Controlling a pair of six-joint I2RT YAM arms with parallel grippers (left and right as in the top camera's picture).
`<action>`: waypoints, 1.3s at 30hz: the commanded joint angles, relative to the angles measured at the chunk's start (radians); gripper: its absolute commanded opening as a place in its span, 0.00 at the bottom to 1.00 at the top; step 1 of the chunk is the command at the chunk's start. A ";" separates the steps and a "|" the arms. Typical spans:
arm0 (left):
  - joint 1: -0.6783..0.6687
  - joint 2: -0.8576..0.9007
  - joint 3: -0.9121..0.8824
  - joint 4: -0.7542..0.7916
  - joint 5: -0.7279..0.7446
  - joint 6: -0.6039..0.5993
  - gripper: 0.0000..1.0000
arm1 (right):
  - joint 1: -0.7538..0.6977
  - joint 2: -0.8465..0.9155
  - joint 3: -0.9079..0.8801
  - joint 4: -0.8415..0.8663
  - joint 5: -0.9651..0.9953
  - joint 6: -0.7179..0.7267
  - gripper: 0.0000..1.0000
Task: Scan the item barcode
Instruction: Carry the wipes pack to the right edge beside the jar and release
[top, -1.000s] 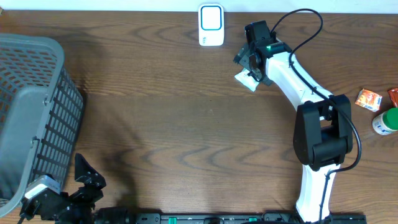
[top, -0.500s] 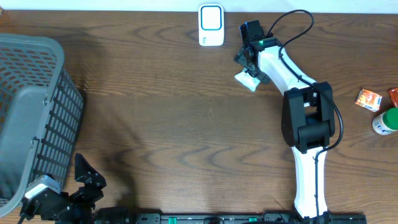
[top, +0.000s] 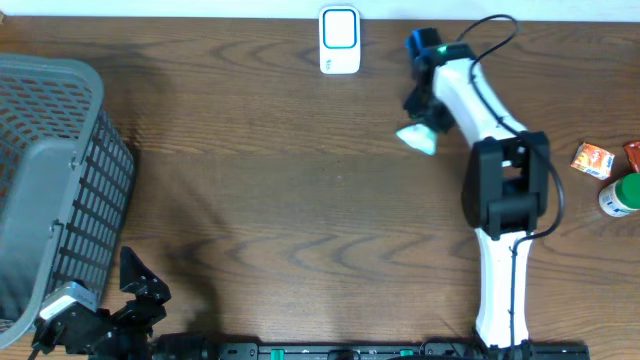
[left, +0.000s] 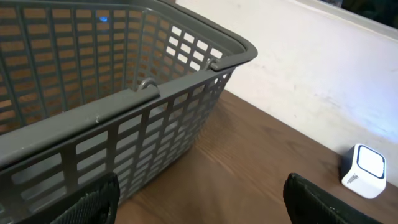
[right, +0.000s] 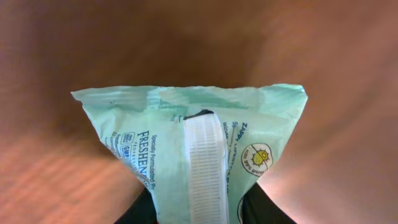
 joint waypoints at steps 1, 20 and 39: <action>-0.005 -0.008 -0.002 0.001 0.005 -0.009 0.84 | -0.097 -0.031 0.087 -0.079 0.114 -0.121 0.15; -0.005 -0.008 -0.002 0.001 0.005 -0.009 0.84 | -0.560 -0.061 0.078 0.011 0.063 -0.381 0.99; -0.005 -0.008 -0.002 0.001 0.005 -0.009 0.84 | -0.552 -0.756 0.134 -0.100 -0.686 -0.654 0.97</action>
